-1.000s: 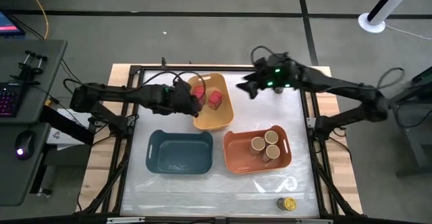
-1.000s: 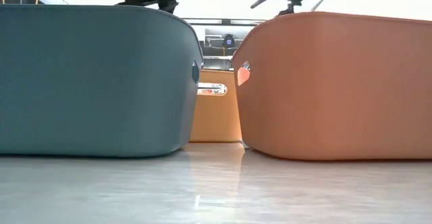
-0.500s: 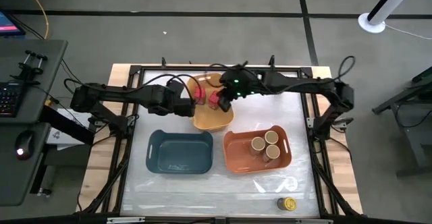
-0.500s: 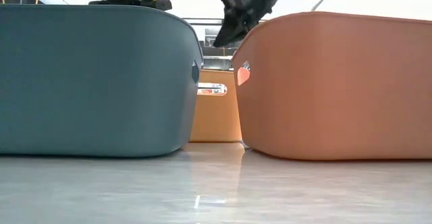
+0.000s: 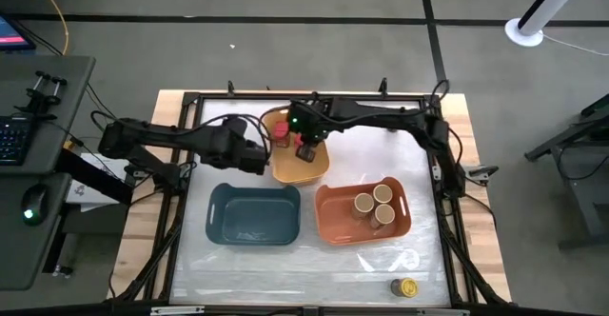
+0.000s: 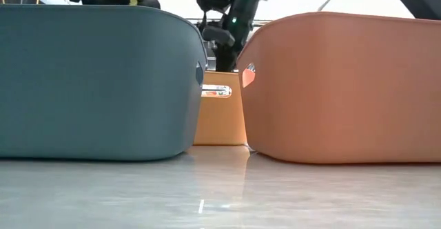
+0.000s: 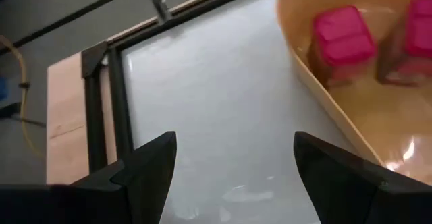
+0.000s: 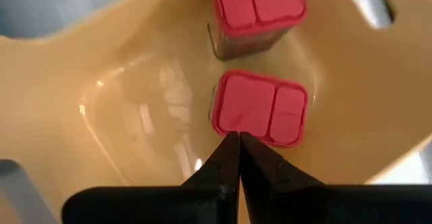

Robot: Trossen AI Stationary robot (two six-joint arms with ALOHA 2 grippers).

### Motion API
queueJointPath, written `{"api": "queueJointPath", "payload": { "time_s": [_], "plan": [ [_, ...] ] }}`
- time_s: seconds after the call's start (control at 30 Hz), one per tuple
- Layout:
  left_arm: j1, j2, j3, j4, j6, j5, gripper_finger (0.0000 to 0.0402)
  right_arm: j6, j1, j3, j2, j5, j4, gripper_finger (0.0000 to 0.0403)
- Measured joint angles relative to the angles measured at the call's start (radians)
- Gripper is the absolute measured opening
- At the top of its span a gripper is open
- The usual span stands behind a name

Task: Sort spices by type
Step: Put the red seasoning can into the yellow bin

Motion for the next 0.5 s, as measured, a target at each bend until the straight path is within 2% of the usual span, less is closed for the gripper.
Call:
{"api": "queueJointPath", "payload": {
  "time_s": [0.27, 0.5],
  "plan": [
    [-0.098, -0.009, 0.0, 0.0, 0.076, -0.029, 0.0282, 0.029, 0.0, 0.027, 0.073, -0.014, -0.088, 0.0],
    [-0.114, -0.009, 0.0, 0.0, 0.053, -0.042, 0.0282, 0.057, 0.002, 0.026, 0.095, -0.011, -0.083, 0.0]
  ]
}}
